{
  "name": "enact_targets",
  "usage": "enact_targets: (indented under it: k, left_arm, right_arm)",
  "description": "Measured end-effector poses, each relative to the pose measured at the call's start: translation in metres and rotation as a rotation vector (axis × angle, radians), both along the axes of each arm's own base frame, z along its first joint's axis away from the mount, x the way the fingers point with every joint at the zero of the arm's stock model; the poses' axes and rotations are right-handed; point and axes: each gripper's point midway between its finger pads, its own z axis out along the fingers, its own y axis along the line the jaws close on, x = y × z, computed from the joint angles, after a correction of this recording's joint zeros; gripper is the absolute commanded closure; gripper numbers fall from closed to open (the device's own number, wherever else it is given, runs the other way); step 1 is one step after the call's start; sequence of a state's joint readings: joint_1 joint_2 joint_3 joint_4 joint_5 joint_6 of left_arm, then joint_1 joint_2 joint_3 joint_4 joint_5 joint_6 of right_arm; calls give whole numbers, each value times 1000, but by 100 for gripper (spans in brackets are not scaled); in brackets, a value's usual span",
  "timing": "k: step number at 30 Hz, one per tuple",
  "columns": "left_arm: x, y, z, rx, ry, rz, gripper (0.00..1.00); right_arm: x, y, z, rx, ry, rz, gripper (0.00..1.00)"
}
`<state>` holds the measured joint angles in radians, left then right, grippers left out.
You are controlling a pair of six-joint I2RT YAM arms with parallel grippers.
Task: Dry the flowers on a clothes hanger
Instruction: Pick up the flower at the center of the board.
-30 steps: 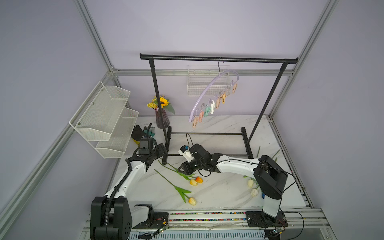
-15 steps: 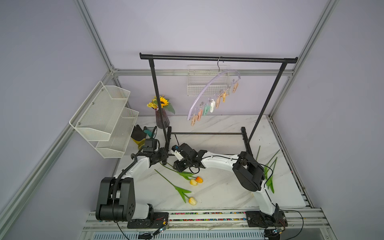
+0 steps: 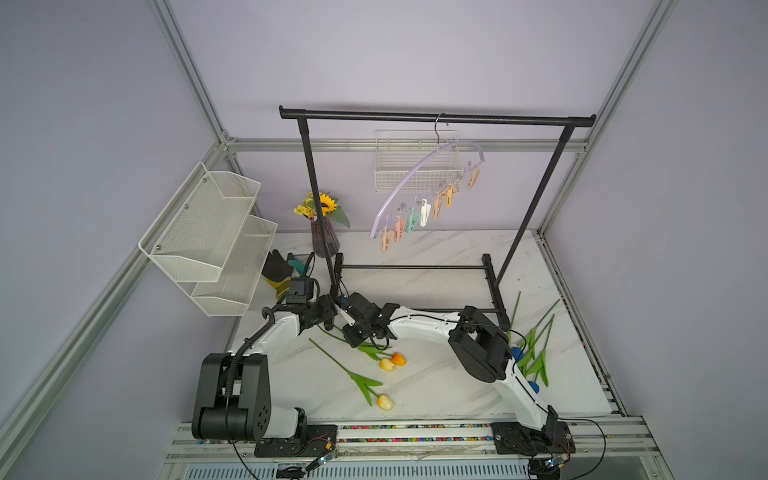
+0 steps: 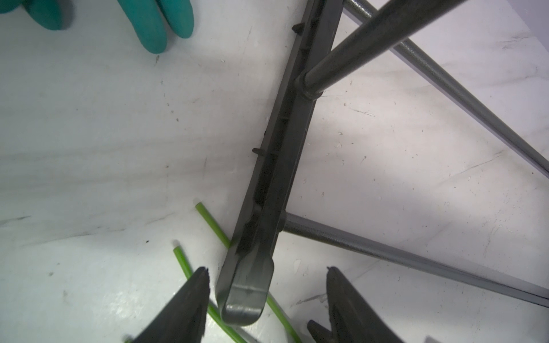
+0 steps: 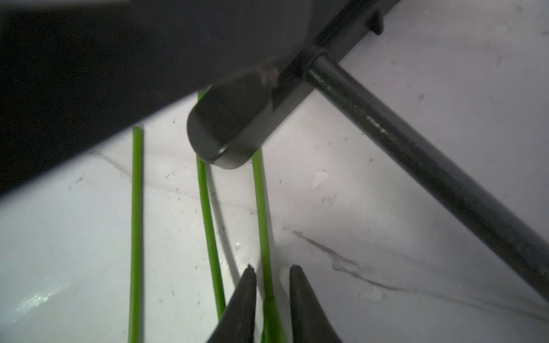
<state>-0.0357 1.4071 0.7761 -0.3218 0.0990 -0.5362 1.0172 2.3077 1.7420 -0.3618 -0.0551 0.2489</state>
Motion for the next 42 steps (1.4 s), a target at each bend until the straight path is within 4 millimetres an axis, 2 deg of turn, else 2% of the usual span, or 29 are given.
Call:
enact_targets:
  k: [9, 20, 25, 31, 35, 42]
  left_arm:
    - [-2, 1, -1, 6, 8, -1, 35]
    - [-5, 4, -4, 16, 25, 7, 35]
    - [-7, 5, -5, 18, 34, 10, 34]
    - [-7, 6, -6, 18, 37, 14, 34]
    - [-7, 7, -14, 20, 63, 18, 34]
    - [-1, 9, -15, 30, 73, 7, 24]
  right_arm:
    - [1, -2, -2, -36, -44, -16, 84]
    - [2, -1, -3, -71, -85, -22, 84]
    - [2, -1, -4, -83, -106, -24, 100]
    - [2, -1, -3, -86, -114, -14, 100]
    - [1, -1, -3, -79, -124, -3, 100]
    - [1, -7, -2, -76, -140, 8, 100]
